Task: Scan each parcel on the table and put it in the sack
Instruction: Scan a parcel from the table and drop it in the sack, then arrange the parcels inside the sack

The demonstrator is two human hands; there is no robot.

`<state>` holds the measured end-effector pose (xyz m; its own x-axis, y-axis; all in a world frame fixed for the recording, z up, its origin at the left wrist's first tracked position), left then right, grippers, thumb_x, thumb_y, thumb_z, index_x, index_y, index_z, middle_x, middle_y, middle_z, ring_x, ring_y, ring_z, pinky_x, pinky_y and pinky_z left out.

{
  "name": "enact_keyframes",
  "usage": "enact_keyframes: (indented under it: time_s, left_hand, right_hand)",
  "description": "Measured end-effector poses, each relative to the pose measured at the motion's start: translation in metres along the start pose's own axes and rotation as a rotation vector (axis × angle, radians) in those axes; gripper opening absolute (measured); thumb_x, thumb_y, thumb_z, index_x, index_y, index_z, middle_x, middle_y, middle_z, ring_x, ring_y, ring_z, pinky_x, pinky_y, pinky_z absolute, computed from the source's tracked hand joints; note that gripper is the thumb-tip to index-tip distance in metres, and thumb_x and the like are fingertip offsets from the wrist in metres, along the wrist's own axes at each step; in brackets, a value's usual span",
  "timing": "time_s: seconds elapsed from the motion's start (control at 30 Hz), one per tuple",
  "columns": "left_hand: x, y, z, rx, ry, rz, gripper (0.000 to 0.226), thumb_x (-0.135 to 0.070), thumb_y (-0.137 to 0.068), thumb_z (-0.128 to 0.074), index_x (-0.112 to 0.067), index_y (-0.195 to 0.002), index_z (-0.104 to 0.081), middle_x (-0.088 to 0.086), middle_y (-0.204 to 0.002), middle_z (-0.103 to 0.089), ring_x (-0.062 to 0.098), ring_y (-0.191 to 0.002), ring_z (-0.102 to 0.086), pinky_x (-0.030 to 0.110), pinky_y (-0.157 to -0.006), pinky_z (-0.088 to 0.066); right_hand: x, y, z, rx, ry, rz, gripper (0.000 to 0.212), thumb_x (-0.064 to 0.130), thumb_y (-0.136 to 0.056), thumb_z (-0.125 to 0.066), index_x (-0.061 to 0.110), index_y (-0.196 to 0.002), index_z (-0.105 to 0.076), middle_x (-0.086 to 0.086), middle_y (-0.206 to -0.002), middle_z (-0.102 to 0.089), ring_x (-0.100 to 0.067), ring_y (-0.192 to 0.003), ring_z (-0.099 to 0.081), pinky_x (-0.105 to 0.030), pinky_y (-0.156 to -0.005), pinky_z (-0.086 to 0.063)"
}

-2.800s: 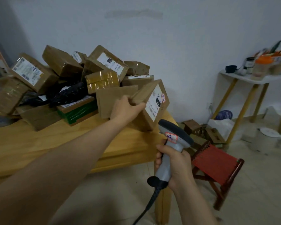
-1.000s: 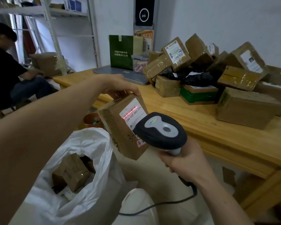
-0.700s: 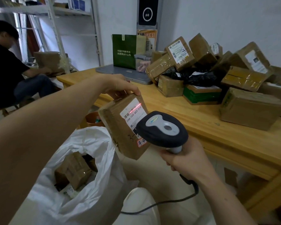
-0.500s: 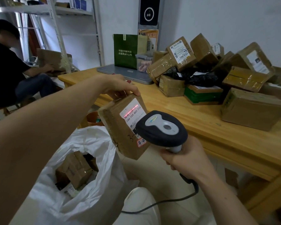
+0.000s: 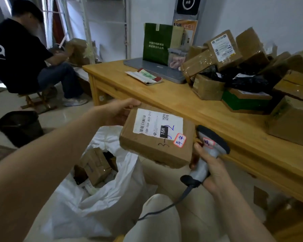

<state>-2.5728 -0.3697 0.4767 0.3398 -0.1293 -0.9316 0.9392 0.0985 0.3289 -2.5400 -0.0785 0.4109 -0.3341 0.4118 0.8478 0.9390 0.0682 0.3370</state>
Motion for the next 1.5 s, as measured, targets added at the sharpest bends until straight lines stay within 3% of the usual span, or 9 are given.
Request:
enact_keyframes:
  time_s: [0.13, 0.3, 0.57, 0.7, 0.87, 0.97, 1.03, 1.23, 1.5]
  left_hand:
    - [0.049, -0.008, 0.034, -0.072, 0.147, 0.038, 0.080, -0.051, -0.064, -0.076, -0.008, -0.128, -0.053, 0.017, -0.122, -0.063, 0.032, -0.108, -0.063, 0.041, -0.088, -0.053]
    - [0.087, -0.017, 0.080, -0.173, 0.209, 0.087, 0.039, -0.043, -0.087, -0.063, -0.010, -0.109, -0.059, 0.013, -0.098, -0.071, 0.025, -0.089, -0.069, 0.037, -0.082, -0.055]
    - [0.220, -0.025, 0.189, -0.839, -0.178, 0.358, 0.034, -0.035, -0.088, -0.068, -0.007, -0.107, -0.063, 0.013, -0.108, -0.062, 0.031, -0.100, -0.059, 0.037, -0.081, -0.047]
    - [0.317, -0.015, 0.221, -0.919, -0.118, 0.696, 0.053, -0.039, -0.088, -0.066, 0.003, -0.118, -0.055, 0.021, -0.111, -0.059, 0.037, -0.095, -0.058, 0.040, -0.075, -0.050]
    - [0.373, -0.019, 0.224, -1.029, 0.198, 0.760, 0.076, -0.043, -0.091, -0.063, 0.010, -0.139, -0.037, 0.025, -0.139, -0.044, 0.043, -0.124, -0.046, 0.044, -0.099, -0.042]
    - [0.378, -0.024, 0.226, -1.002, 0.276, 0.742, 0.056, -0.033, -0.089, -0.068, 0.011, -0.120, -0.052, 0.021, -0.101, -0.055, 0.038, -0.094, -0.060, 0.038, -0.075, -0.044]
    - [0.371, -0.024, 0.229, -0.987, 0.263, 0.722, 0.035, -0.020, -0.086, -0.070, 0.007, -0.101, -0.056, 0.017, -0.084, -0.053, 0.028, -0.069, -0.055, 0.036, -0.070, -0.047]
    - [0.323, -0.014, 0.250, -1.035, 0.111, 0.501, 0.018, -0.011, -0.084, -0.070, -0.003, -0.097, -0.060, 0.011, -0.092, -0.058, 0.026, -0.089, -0.058, 0.034, -0.078, -0.050]
    - [0.331, 0.005, 0.250, -0.988, -0.009, 0.460, 0.008, -0.011, -0.087, -0.064, -0.004, -0.083, -0.064, 0.009, -0.079, -0.059, 0.024, -0.078, -0.060, 0.024, -0.059, -0.045]
  right_hand:
    - [-0.034, -0.016, -0.037, 0.131, 0.019, -0.094, 0.071, 0.035, -0.029, -0.090, 0.016, -0.092, -0.065, -0.005, -0.077, -0.073, -0.019, -0.064, -0.067, -0.029, -0.049, -0.051]
    - [-0.070, -0.041, -0.080, 0.113, 0.145, -0.223, 0.063, 0.019, -0.055, -0.082, 0.008, -0.114, -0.061, -0.009, -0.085, -0.070, -0.021, -0.066, -0.063, -0.023, -0.039, -0.046]
    - [-0.121, -0.120, -0.146, 0.034, 0.821, 0.005, 0.057, 0.025, -0.058, -0.090, 0.012, -0.106, -0.062, -0.004, -0.097, -0.068, -0.022, -0.091, -0.065, -0.041, -0.081, -0.055]
    - [-0.160, -0.152, -0.182, 0.168, 1.141, 0.174, 0.062, 0.033, -0.064, -0.086, 0.016, -0.115, -0.055, 0.004, -0.104, -0.061, -0.017, -0.098, -0.058, -0.030, -0.078, -0.045]
    - [-0.208, -0.179, -0.209, 0.165, 1.382, 0.377, 0.069, 0.043, -0.070, -0.080, 0.017, -0.124, -0.047, -0.005, -0.122, -0.057, -0.026, -0.116, -0.052, -0.036, -0.082, -0.046]
    - [-0.230, -0.186, -0.211, 0.166, 1.489, 0.420, 0.068, 0.043, -0.075, -0.076, 0.014, -0.127, -0.043, -0.008, -0.128, -0.052, -0.029, -0.120, -0.048, -0.042, -0.084, -0.048]
    - [-0.240, -0.191, -0.211, 0.157, 1.505, 0.379, 0.068, 0.040, -0.073, -0.078, 0.013, -0.126, -0.045, -0.009, -0.127, -0.053, -0.029, -0.117, -0.050, -0.044, -0.083, -0.049]
    - [-0.277, -0.189, -0.245, 0.296, 0.981, -0.086, 0.060, 0.021, -0.063, -0.087, 0.010, -0.114, -0.058, -0.001, -0.099, -0.063, -0.018, -0.093, -0.060, -0.031, -0.082, -0.050]
    - [-0.260, -0.180, -0.232, 0.243, 0.843, 0.042, 0.062, 0.014, -0.064, -0.086, 0.018, -0.118, -0.056, 0.007, -0.103, -0.058, -0.009, -0.099, -0.055, -0.023, -0.086, -0.042]
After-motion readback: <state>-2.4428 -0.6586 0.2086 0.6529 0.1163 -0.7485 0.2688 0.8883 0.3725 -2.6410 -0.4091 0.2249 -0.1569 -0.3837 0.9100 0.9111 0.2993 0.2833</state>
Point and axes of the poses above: each hand's wrist, its own y-axis away from the middle knuckle, its own z-axis out of the back of the hand, x = y × z, the point moved 4 cm from there along -y, towards the middle knuckle
